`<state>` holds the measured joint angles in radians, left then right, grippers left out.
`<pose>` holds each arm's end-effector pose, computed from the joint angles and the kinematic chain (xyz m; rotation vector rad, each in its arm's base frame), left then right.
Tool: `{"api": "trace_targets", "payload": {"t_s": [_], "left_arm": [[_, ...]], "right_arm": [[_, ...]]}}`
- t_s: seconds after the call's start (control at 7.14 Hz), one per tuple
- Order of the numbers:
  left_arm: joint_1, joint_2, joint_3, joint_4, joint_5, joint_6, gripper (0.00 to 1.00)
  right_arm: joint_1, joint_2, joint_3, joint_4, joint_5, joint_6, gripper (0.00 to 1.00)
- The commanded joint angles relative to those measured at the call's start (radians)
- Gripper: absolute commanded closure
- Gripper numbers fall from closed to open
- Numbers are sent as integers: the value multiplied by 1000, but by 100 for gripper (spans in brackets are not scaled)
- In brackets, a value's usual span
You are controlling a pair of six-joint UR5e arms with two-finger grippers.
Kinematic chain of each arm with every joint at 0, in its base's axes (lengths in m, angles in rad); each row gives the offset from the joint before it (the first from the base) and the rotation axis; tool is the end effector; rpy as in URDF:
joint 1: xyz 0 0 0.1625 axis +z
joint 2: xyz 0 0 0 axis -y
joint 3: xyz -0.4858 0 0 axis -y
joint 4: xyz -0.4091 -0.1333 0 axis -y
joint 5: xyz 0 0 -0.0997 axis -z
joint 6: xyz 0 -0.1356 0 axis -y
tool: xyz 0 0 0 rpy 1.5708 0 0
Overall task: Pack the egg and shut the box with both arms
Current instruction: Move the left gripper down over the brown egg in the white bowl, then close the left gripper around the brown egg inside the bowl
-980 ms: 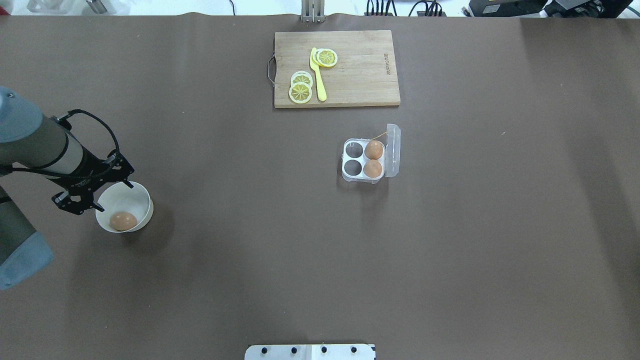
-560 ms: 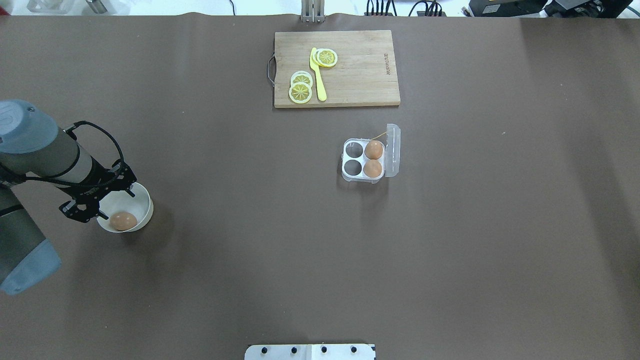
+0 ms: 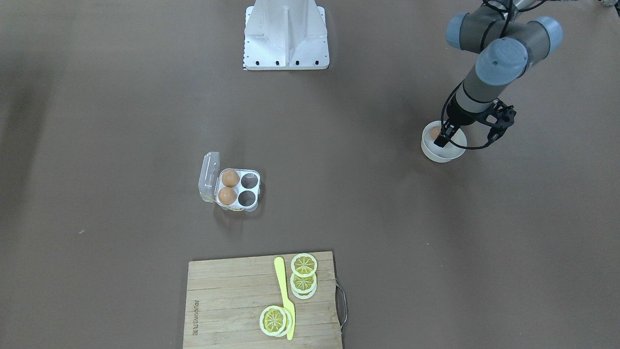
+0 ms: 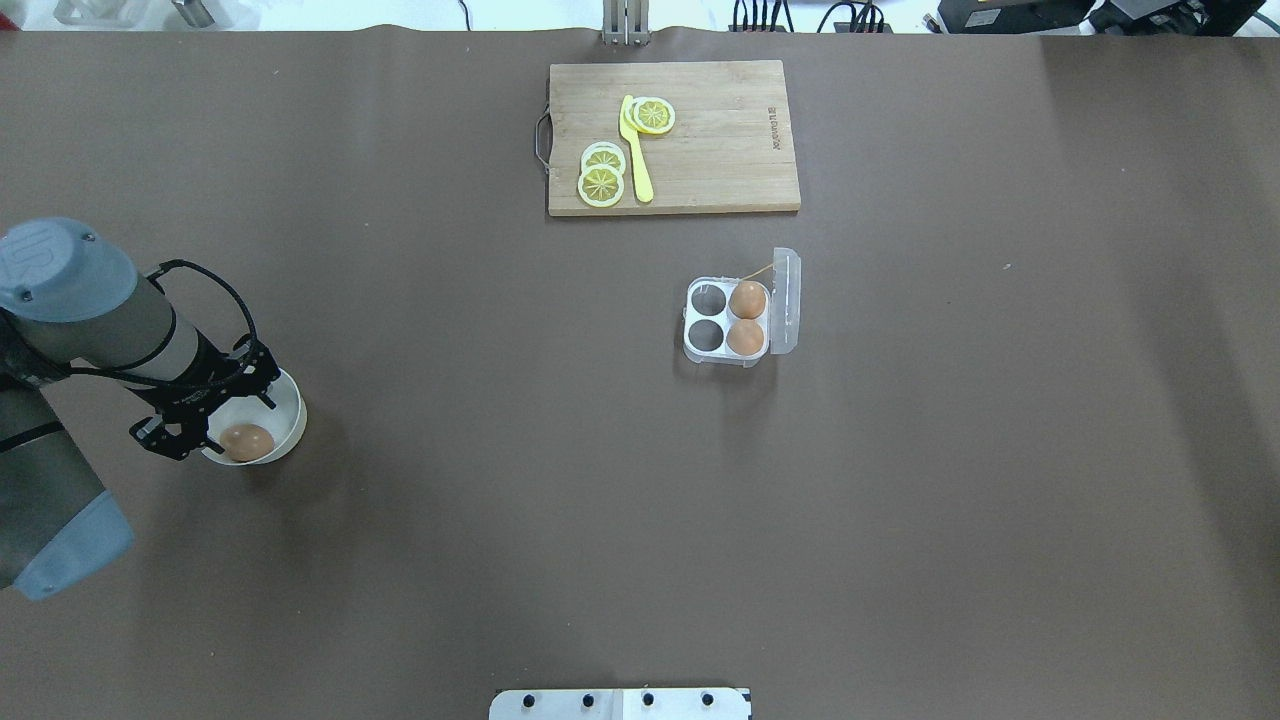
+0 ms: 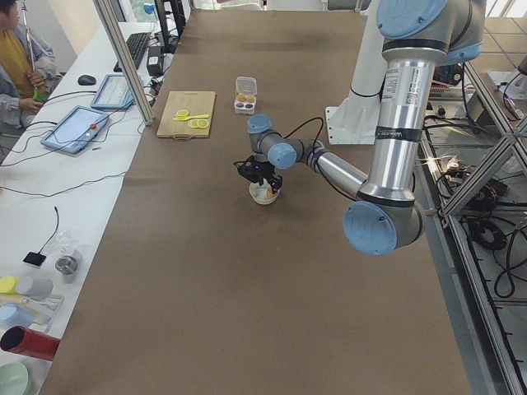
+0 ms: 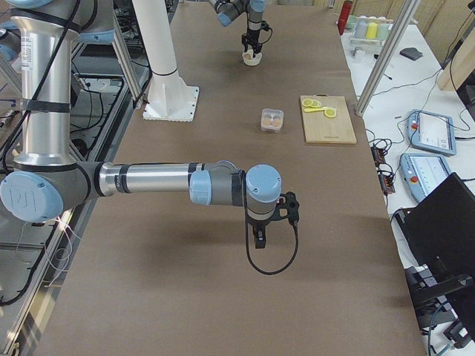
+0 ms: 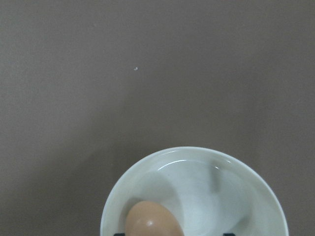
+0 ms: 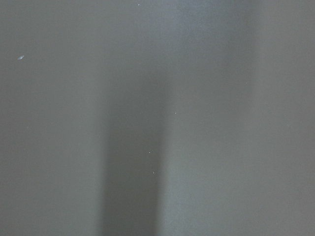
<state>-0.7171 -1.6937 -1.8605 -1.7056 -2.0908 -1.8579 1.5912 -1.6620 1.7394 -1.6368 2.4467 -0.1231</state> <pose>0.3944 -0.4313 0.5292 -0.3921 0.6490 -0.8152 0.0386 -0.4636 0.7003 0.0735 -0.8733 -0.1010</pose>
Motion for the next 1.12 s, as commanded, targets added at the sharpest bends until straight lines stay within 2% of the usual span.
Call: {"api": "trace_targets", "payload": {"t_s": [0.0, 0.7, 0.98], "left_arm": [[5, -1, 1, 0, 0, -1, 29], [18, 5, 32, -54, 0, -4, 30], [18, 5, 32, -72, -2, -4, 35]], "right_arm": [[0, -1, 2, 0, 0, 0, 0], [1, -1, 2, 0, 2, 5, 0], [1, -1, 2, 0, 2, 7, 0]]}}
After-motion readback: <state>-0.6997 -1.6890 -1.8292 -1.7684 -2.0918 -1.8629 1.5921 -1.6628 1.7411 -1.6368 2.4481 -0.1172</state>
